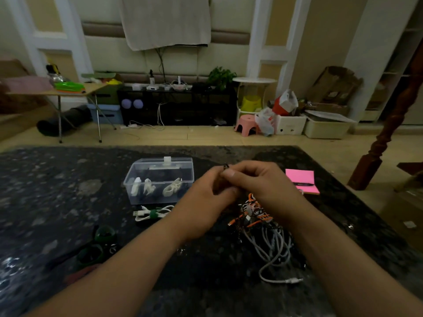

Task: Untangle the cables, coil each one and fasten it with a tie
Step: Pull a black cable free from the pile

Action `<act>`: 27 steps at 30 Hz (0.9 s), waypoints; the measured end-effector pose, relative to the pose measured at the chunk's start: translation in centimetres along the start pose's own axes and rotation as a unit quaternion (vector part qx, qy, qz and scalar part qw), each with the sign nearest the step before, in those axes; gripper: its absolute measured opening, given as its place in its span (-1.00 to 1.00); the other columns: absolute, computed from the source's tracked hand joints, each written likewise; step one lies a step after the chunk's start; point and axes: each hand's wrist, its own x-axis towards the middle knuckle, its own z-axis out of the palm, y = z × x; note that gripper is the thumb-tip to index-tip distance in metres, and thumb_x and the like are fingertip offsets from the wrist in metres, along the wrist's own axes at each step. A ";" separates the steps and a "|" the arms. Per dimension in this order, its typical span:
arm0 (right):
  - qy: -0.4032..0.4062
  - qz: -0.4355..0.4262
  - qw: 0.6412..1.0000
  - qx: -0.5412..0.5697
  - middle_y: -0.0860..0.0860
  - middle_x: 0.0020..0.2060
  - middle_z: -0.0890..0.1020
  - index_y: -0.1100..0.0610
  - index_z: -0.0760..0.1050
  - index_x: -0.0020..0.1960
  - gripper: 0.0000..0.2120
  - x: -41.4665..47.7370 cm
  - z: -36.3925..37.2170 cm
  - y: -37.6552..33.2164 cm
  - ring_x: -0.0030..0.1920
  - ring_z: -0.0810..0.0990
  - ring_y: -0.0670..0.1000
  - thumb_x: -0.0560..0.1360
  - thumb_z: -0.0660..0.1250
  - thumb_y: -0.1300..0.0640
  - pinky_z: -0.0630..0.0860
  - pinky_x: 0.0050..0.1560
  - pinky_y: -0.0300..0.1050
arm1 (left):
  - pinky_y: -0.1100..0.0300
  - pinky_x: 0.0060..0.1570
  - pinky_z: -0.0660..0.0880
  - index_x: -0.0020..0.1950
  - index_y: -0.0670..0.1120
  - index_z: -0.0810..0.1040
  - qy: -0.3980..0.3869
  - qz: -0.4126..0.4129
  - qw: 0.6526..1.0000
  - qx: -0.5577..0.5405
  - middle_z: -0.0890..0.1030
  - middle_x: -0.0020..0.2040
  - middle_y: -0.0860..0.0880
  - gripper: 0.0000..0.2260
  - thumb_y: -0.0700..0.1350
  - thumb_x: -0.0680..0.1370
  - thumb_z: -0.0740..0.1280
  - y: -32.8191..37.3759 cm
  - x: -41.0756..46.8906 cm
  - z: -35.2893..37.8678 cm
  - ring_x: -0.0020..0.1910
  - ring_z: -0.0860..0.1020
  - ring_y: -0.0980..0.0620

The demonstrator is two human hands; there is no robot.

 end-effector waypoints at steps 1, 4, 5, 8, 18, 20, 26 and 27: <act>0.022 -0.012 0.999 -0.045 -0.01 -0.11 0.76 0.03 0.74 -0.01 -0.86 0.0 -0.2 0.1 -0.04 0.72 -0.07 0.63 0.42 0.04 0.62 0.02 -0.08 | 0.08 0.03 0.66 0.35 -0.08 0.55 0.009 -0.007 1.000 -0.015 0.73 0.04 0.03 -0.79 -0.16 0.71 0.30 0.0 0.0 -0.5 -0.10 0.68 0.05; 0.033 -0.006 0.993 -0.113 -0.16 0.10 0.70 -0.12 0.64 0.21 -0.82 0.4 -0.9 1.5 0.13 0.63 -0.23 0.61 0.43 -0.03 0.54 0.19 -0.11 | 0.13 -0.30 0.58 0.23 -0.19 0.61 0.033 -0.049 0.993 -0.098 0.65 -0.17 -0.05 -0.77 -0.23 0.74 0.16 -0.3 -0.3 -1.9 -0.41 0.43 0.04; -0.018 0.015 0.993 -0.114 -0.19 0.23 0.65 -0.15 0.55 0.34 -0.69 0.4 -0.7 1.9 0.25 0.59 -0.23 0.61 0.44 -0.04 0.52 0.30 -0.08 | 0.15 -0.38 0.52 0.23 -0.20 0.61 0.039 -0.060 0.989 -0.131 0.63 -0.17 -0.08 -0.75 -0.23 0.74 0.14 -0.4 -0.4 -2.2 -0.43 0.39 0.05; -0.163 0.067 0.976 -0.125 -0.12 0.17 0.72 -0.10 0.58 0.34 -0.73 0.4 0.7 3.7 0.21 0.67 -0.16 0.64 0.42 -0.02 0.55 0.33 -0.04 | 0.21 -0.51 0.23 0.26 -0.22 0.57 0.062 -0.085 0.973 -0.206 0.58 -0.21 -0.10 -0.72 -0.16 0.76 0.11 -0.7 -0.7 -3.2 -0.45 0.29 0.05; -0.139 -0.026 0.976 -0.163 -0.14 0.06 0.70 -0.05 0.62 0.22 -0.79 1.8 4.0 4.3 0.07 0.64 -0.19 0.60 0.47 -0.02 0.57 0.14 -0.09 | 0.22 -0.51 0.10 0.26 -0.14 0.62 0.063 -0.065 0.978 -0.190 0.51 -0.25 -0.10 -0.55 0.15 0.76 0.10 -1.3 -1.2 -5.5 -0.47 0.22 0.06; -0.077 -0.042 0.986 -0.142 0.01 -0.10 0.69 0.03 0.61 0.03 -0.92 2.4 4.0 3.9 -0.07 0.64 0.01 0.64 0.41 0.03 0.56 0.06 0.06 | 0.26 -0.53 0.14 0.27 -0.14 0.59 0.082 -0.049 0.982 -0.161 0.48 -0.26 -0.09 -0.65 0.07 0.75 0.16 -1.1 -1.2 -5.8 -0.48 0.25 0.08; 0.114 0.014 0.989 0.089 0.05 0.00 0.75 -0.04 0.59 -0.11 -0.79 3.8 0.0 2.9 0.11 0.69 0.15 0.66 0.28 0.16 0.53 0.14 0.13 | 0.25 -0.44 0.32 0.06 -0.24 0.56 0.052 -0.089 0.995 -0.013 0.42 -0.33 -0.07 -0.76 -0.05 0.67 0.37 -2.2 -1.6 -8.0 -0.44 0.32 0.08; 0.140 0.016 0.982 0.125 0.04 -0.02 0.75 0.04 0.57 -0.05 -0.80 3.9 -0.5 2.9 0.07 0.71 0.09 0.67 0.23 0.22 0.56 0.11 0.06 | 0.24 -0.40 0.35 0.01 -0.22 0.56 0.042 -0.093 0.995 -0.007 0.40 -0.34 -0.07 -0.77 -0.04 0.66 0.38 -2.5 -1.8 -8.3 -0.41 0.32 0.06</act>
